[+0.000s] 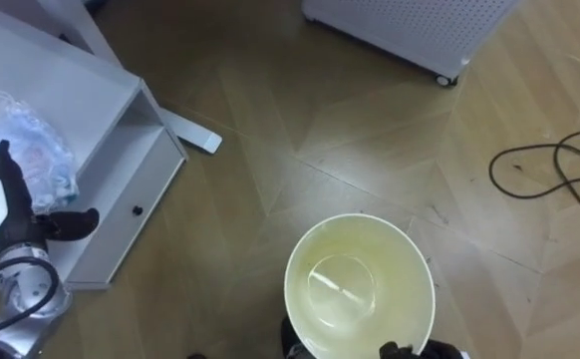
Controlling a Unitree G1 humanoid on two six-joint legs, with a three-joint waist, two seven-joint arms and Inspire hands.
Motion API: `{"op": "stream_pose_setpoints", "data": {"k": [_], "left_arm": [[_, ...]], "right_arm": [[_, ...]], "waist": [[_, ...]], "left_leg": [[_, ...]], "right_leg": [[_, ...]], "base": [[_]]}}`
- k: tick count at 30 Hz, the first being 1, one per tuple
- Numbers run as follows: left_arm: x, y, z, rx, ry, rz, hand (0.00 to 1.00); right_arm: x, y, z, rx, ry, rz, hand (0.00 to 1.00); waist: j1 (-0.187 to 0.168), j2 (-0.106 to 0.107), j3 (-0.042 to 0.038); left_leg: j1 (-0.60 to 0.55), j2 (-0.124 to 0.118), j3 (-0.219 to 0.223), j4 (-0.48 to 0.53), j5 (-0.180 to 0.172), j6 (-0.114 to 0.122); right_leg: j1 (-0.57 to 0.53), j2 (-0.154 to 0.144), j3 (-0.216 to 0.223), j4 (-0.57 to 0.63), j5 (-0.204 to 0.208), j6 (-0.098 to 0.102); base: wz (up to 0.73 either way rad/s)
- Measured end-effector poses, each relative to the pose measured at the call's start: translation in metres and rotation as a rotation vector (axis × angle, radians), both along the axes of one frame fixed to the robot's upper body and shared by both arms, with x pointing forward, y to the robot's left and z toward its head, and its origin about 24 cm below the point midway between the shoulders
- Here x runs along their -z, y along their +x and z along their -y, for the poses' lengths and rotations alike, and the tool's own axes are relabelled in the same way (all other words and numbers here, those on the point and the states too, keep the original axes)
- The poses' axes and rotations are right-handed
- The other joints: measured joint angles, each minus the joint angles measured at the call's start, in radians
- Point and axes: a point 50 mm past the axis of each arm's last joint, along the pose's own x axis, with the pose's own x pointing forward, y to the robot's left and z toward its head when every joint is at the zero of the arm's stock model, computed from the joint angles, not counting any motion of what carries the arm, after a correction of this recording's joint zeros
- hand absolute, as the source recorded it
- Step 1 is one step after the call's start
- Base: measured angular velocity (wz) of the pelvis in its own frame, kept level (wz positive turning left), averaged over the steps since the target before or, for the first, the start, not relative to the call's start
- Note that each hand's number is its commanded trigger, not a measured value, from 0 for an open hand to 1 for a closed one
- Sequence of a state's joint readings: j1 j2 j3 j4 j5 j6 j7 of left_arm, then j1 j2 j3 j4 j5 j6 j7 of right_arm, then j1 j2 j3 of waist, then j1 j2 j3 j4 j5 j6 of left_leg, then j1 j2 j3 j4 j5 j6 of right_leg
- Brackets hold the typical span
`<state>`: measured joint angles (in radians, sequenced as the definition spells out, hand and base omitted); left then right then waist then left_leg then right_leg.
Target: Pick garbage
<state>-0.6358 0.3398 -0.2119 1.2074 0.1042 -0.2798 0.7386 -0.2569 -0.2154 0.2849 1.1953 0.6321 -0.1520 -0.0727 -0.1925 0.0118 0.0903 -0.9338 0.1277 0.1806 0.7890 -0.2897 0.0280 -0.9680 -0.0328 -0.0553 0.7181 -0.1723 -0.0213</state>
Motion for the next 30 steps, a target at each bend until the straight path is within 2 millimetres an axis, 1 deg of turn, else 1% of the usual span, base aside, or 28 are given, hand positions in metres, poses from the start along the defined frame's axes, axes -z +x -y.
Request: {"op": "stream_pose_setpoints", "data": {"k": [4,7,10,13,21,22,23,24,25,28,30], "left_arm": [[0.004,-0.001,0.001,0.011,0.036,-0.042,0.0],[0.015,-0.008,-0.005,-0.013,0.063,-0.12,0.0],[0.02,-0.011,-0.009,-0.039,0.071,-0.167,0.0],[0.022,-0.013,-0.012,-0.049,0.079,-0.189,0.0],[0.021,-0.014,-0.019,-0.011,0.194,-0.272,0.0],[0.021,-0.014,-0.019,-0.006,0.202,-0.28,0.53],[0.022,-0.014,-0.019,0.004,0.218,-0.295,0.71],[0.023,-0.014,-0.019,0.015,0.239,-0.314,1.0],[0.023,-0.014,-0.018,0.026,0.251,-0.327,1.0],[0.023,-0.012,-0.018,0.037,0.272,-0.352,1.0],[0.016,-0.009,-0.022,0.024,0.295,-0.341,1.0]], "right_arm": [[-0.004,0.005,0.0,-0.005,0.007,0.025,1.0],[-0.003,0.004,0.0,-0.006,0.013,0.015,1.0],[-0.003,0.004,0.002,-0.006,0.014,0.004,1.0],[-0.004,0.005,0.002,-0.008,0.014,0.008,1.0],[-0.005,0.005,0.004,0.005,0.028,0.004,1.0],[-0.005,0.005,0.005,0.004,0.028,0.002,1.0],[-0.005,0.005,0.005,0.003,0.029,0.001,1.0],[-0.006,0.005,0.006,0.003,0.03,-0.001,1.0],[-0.006,0.005,0.006,0.002,0.03,-0.002,1.0],[-0.006,0.005,0.01,0.0,0.026,-0.005,1.0],[-0.006,0.004,0.011,0.001,0.024,-0.007,1.0]], "waist": [[0.0,0.0,0.0],[0.001,0.0,0.0],[0.006,0.0,0.0],[0.006,0.0,-0.0001],[0.006,0.004,-0.0024],[0.006,0.004,-0.0026],[0.007,0.004,-0.0027],[0.007,0.005,-0.0033],[0.008,0.009,-0.0051],[0.008,0.019,-0.0073],[0.01,0.021,-0.0067]], "left_leg": [[-0.035,0.001,-0.004,0.015,-0.003,0.002],[-0.038,0.002,-0.004,0.013,-0.004,0.001],[-0.04,0.004,-0.005,0.01,-0.004,0.001],[-0.042,0.005,-0.005,0.008,-0.004,0.001],[-0.052,0.0,-0.005,0.006,-0.004,0.002],[-0.052,-0.001,-0.006,0.006,-0.004,0.002],[-0.053,-0.002,-0.007,0.006,-0.004,0.002],[-0.053,-0.002,-0.007,0.007,-0.004,0.002],[-0.054,-0.003,-0.009,0.008,-0.003,0.003],[-0.054,-0.005,-0.017,0.008,-0.002,0.004],[-0.052,-0.007,-0.019,0.007,0.0,0.004]], "right_leg": [[-0.03,0.0,-0.003,0.01,0.0,0.0],[-0.032,0.002,-0.003,0.006,0.0,0.0],[-0.032,0.004,-0.003,0.0,0.0,0.0],[-0.032,0.003,-0.004,-0.006,0.002,-0.001],[-0.042,-0.004,-0.013,-0.005,0.002,-0.001],[-0.042,-0.005,-0.013,-0.005,0.002,-0.001],[-0.042,-0.007,-0.015,-0.005,0.002,-0.001],[-0.041,-0.009,-0.016,-0.004,0.002,-0.001],[-0.041,-0.01,-0.017,-0.004,0.002,-0.001],[-0.036,-0.011,-0.024,-0.005,0.002,0.0],[-0.034,-0.012,-0.026,-0.004,0.002,-0.001]], "base": [[0.01],[0.0],[0.0],[0.0],[0.0],[0.0],[0.0],[0.04],[0.03],[0.05],[0.05]]}}
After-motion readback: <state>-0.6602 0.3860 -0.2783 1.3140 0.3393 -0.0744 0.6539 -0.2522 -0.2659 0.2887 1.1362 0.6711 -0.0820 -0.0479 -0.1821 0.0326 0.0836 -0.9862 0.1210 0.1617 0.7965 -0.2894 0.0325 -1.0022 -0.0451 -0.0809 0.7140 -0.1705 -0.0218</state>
